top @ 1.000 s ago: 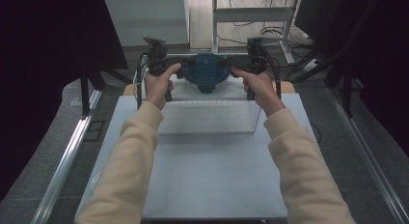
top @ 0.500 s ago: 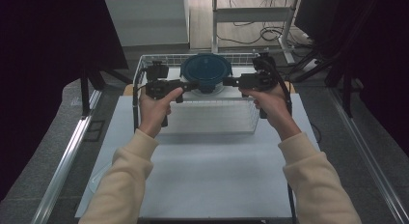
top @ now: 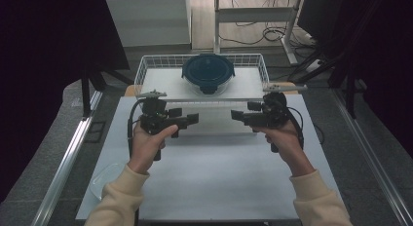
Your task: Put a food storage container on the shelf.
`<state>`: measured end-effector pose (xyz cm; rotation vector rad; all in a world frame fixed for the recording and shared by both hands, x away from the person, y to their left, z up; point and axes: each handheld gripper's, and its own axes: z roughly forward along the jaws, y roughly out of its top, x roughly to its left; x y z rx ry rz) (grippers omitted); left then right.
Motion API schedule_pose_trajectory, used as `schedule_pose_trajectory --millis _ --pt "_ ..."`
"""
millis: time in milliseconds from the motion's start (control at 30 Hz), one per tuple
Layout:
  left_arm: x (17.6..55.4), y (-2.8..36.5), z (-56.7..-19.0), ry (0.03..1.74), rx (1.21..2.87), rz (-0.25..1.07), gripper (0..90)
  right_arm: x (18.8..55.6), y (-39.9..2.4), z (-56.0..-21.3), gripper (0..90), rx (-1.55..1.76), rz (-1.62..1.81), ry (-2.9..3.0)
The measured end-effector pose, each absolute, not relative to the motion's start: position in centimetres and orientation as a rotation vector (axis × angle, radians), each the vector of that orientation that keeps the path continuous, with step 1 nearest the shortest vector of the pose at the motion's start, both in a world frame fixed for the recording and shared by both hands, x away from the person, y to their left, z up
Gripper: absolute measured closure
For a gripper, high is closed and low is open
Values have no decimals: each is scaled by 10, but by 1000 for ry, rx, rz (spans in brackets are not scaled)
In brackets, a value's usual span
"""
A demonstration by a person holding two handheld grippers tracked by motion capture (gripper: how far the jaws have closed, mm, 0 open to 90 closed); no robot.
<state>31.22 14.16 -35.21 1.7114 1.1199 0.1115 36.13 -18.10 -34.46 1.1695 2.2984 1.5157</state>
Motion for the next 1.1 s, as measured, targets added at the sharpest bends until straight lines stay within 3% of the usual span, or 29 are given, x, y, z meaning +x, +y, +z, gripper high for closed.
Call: schedule_pose_trajectory --millis 567,833,1100 --pt "247 147 -406 1153 1825 137 267 309 -197 -409 216 1213 1460 2380" --pt "236 149 -440 1208 1866 97 268 295 -197 -435 235 1255 1390 2435" --pt "235 146 -448 1194 1900 91 270 288 -199 -443 248 1239 1340 2444"
